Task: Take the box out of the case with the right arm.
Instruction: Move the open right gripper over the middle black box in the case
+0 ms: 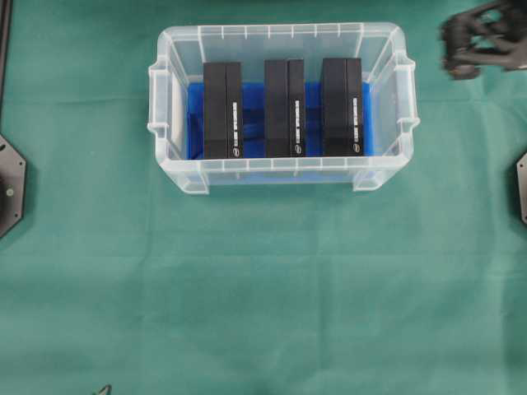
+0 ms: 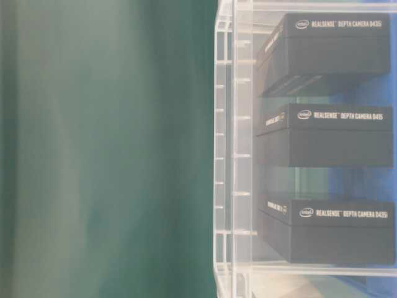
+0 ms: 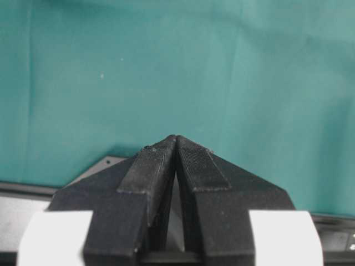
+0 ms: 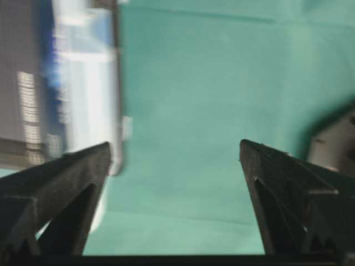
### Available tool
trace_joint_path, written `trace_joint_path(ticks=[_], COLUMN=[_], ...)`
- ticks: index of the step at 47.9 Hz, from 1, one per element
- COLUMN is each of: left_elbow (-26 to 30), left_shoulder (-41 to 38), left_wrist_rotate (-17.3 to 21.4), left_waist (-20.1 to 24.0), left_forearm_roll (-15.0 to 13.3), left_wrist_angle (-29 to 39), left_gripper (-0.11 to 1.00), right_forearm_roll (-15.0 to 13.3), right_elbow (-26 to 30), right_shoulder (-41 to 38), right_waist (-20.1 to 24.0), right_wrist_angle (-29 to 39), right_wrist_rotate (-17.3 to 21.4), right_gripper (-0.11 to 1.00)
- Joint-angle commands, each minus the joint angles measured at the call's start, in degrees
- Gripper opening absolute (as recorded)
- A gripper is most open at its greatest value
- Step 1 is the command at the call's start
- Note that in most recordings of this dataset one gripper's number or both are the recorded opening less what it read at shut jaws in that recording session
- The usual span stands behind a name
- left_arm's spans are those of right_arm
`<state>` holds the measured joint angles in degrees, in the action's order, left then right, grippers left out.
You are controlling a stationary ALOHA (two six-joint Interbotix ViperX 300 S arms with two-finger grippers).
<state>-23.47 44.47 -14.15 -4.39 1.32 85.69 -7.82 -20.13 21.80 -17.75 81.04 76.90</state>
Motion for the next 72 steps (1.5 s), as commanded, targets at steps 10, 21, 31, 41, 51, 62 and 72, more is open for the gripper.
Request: trace_joint_path(ticks=[10, 21, 31, 41, 51, 62, 72], left_elbow=[1.23, 1.14, 1.23, 1.14, 1.14, 1.14, 1.23], left_shoulder=[0.26, 0.97, 1.05, 1.05, 1.05, 1.14, 1.14], left_wrist_rotate=[0.18, 0.09, 0.09, 0.18, 0.18, 0.09, 0.09], left_waist=[-0.09, -0.09, -0.09, -0.09, -0.18, -0.09, -0.18], left_forearm_roll=[0.26, 0.18, 0.18, 0.26, 0.26, 0.26, 0.18], left_wrist_angle=[0.09, 0.44, 1.67, 1.67, 1.67, 1.67, 1.67], left_gripper=[0.0, 0.0, 0.0, 0.0, 0.0, 0.0, 0.0], right_forearm_roll=[-0.26, -1.32, -1.23, -1.32, -1.14, -0.7, -0.7], right_elbow=[14.68, 25.66, 32.43, 36.74, 38.23, 38.32, 38.32], right_shoulder=[-13.27, -22.59, -28.56, -31.55, -32.78, -33.05, -33.22], right_waist=[3.43, 5.27, 6.77, 7.38, 7.47, 7.56, 7.56], right_wrist_angle=[-0.62, -0.62, -0.62, -0.62, -0.62, -1.14, -1.58], right_wrist_rotate=[0.7, 1.76, 1.76, 1.41, 1.14, 0.53, 0.53], right_gripper=[0.93, 0.93, 0.93, 0.93, 0.93, 0.93, 0.93])
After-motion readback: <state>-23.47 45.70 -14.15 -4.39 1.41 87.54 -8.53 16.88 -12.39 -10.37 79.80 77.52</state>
